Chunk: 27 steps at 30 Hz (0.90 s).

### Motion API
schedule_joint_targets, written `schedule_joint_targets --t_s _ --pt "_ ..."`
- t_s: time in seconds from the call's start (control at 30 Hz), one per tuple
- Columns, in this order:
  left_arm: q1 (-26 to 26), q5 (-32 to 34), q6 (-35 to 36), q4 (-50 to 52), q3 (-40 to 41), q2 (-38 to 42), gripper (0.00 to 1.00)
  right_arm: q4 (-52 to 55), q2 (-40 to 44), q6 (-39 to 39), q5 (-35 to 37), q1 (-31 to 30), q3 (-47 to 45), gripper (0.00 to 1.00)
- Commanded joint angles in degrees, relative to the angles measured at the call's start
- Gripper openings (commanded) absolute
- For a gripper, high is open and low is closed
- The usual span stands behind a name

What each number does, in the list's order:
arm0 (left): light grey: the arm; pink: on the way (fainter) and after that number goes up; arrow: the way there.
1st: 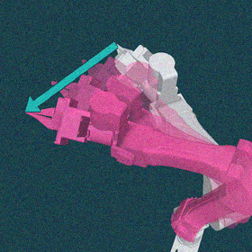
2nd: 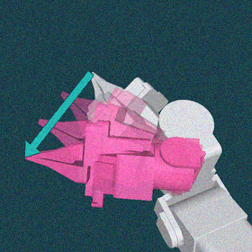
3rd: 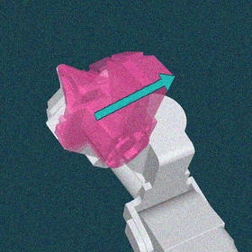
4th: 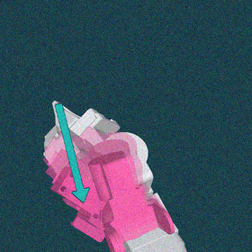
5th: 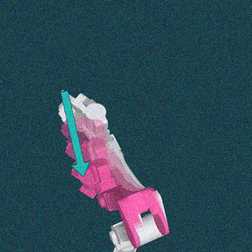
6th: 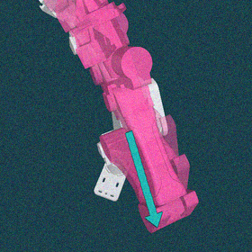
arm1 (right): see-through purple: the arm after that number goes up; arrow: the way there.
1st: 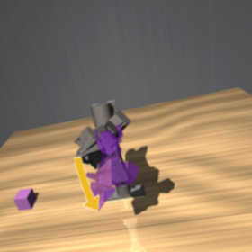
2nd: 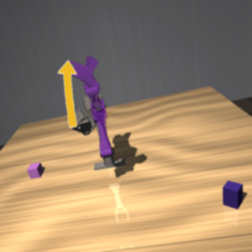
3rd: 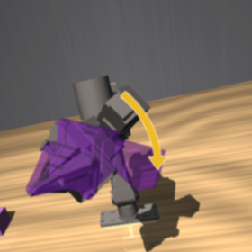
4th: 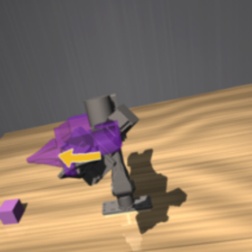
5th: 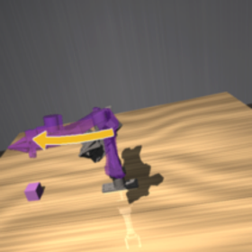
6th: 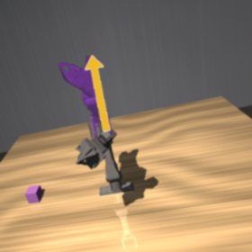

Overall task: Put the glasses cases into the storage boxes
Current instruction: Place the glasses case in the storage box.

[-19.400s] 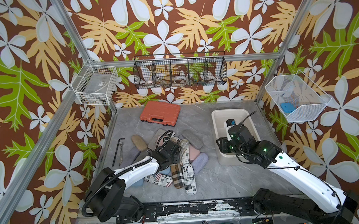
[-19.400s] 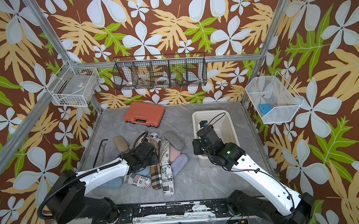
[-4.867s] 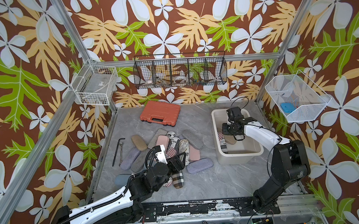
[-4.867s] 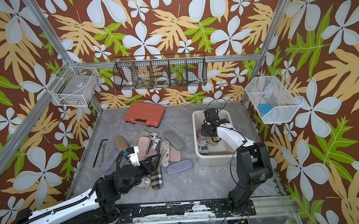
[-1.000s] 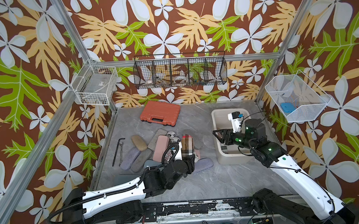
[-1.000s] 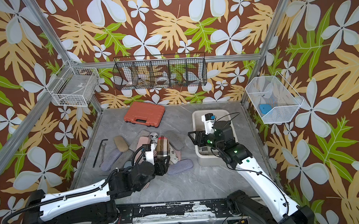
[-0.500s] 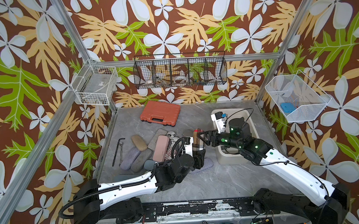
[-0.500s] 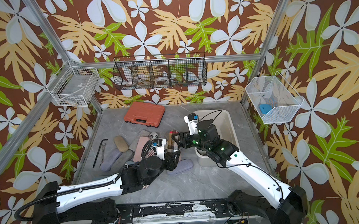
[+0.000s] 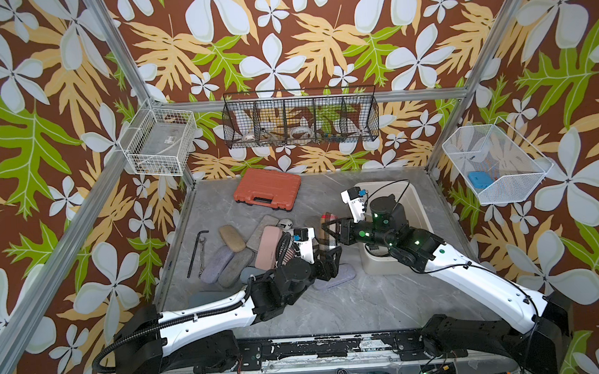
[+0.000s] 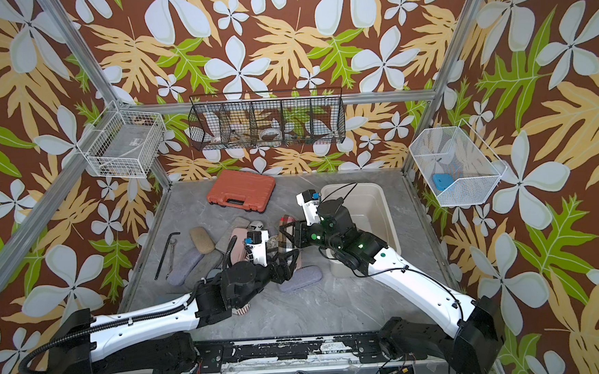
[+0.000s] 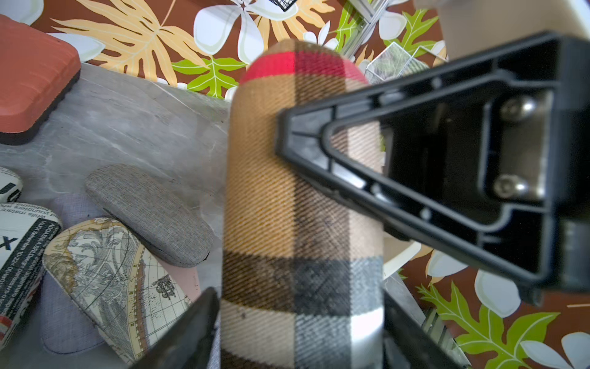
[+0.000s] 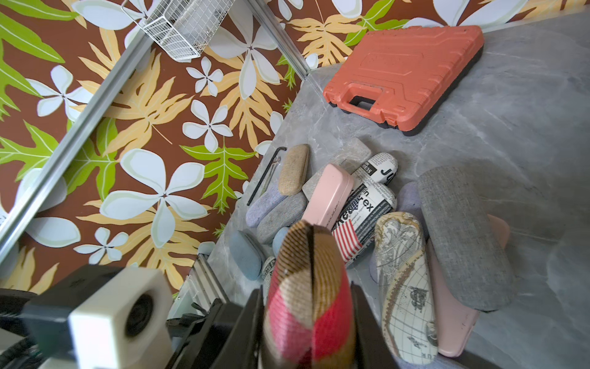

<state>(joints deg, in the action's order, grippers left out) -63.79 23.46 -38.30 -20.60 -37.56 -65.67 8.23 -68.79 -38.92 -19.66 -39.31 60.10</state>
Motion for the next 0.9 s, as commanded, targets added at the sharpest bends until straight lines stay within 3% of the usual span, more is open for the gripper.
schedule_joint_targets --t_s 0.0,0.27,0.43,0.53,0.7,0.87 --pt "0.5 -0.3 -1.6 -3.4 1.3 1.3 1.00 -2.4 -0.3 -0.8 -0.4 -0.2 1.3 0.25" --pt "0.7 6.7 -4.0 -4.4 14.3 17.7 1.00 9.3 -7.1 6.9 6.0 0.0 15.1 0.25" --pt "0.6 11.7 -6.5 3.2 19.3 30.9 1.00 15.3 -9.8 10.8 10.0 1.4 21.8 0.25" --pt "0.7 15.1 -9.7 10.0 21.8 37.8 1.00 18.1 -9.5 12.3 11.4 3.7 23.1 0.25" --pt "0.6 23.7 -25.2 25.2 26.3 48.8 0.99 23.3 -5.9 14.3 16.2 9.0 22.5 0.25" --pt "0.7 21.8 -23.6 23.7 30.2 56.4 0.96 26.7 -2.4 16.8 20.9 12.9 20.9 0.25"
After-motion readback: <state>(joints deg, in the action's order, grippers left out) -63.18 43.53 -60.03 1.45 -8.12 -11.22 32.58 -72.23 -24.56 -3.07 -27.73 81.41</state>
